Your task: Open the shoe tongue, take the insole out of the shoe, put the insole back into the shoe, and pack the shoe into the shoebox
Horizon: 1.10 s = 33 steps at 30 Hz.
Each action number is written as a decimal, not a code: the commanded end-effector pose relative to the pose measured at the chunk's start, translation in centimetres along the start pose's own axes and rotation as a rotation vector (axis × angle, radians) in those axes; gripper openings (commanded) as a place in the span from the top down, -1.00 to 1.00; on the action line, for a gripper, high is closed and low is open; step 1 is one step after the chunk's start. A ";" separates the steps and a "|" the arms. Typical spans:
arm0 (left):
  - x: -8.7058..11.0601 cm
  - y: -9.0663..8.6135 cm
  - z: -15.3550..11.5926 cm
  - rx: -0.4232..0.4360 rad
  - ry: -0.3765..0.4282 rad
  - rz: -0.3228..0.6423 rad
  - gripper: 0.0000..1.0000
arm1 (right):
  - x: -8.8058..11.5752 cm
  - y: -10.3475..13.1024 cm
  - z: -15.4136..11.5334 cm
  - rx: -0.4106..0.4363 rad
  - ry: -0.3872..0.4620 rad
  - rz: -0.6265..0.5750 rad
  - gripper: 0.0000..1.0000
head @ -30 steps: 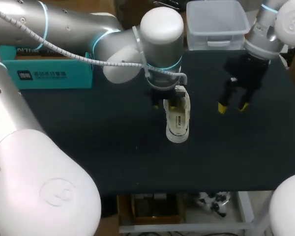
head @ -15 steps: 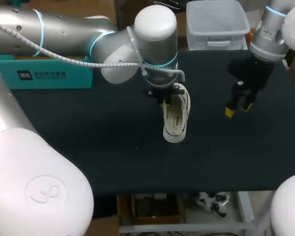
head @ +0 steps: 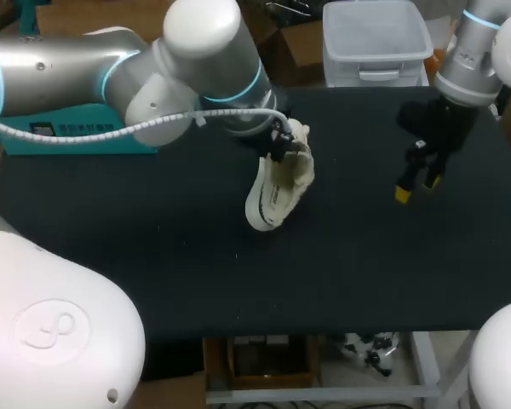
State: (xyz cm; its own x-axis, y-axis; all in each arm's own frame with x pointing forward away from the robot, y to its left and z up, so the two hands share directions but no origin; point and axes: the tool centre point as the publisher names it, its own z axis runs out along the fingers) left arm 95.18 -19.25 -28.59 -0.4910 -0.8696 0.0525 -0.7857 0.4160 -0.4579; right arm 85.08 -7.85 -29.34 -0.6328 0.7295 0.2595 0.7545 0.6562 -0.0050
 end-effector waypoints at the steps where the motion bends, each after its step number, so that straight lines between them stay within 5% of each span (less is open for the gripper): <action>1: -1.5 0.2 -5.8 0.033 0.131 0.142 1.00 | 1.7 -0.3 -0.6 0.001 -0.171 -0.081 -1.00; 13: -4.1 -2.1 -10.3 0.053 0.083 0.503 1.00 | 1.1 -0.9 -0.9 -0.052 -0.385 -0.326 -1.00; 29: -10.6 -7.5 -14.2 0.110 -0.038 0.790 1.00 | 0.8 -1.0 -1.1 -0.077 -0.360 -0.345 -1.00; 33: -12.1 -7.7 -14.0 0.090 -0.061 0.837 1.00 | 0.3 0.5 -1.0 -0.037 -0.330 -0.432 -1.00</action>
State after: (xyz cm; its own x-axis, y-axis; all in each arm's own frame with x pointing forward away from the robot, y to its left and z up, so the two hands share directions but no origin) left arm 101.55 -8.59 -13.54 -0.8718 -0.3049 -0.3833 -0.1414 0.9060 -0.3990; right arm 84.23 -7.71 -28.22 -0.8972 0.4243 -0.1226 0.4164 0.9051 0.0856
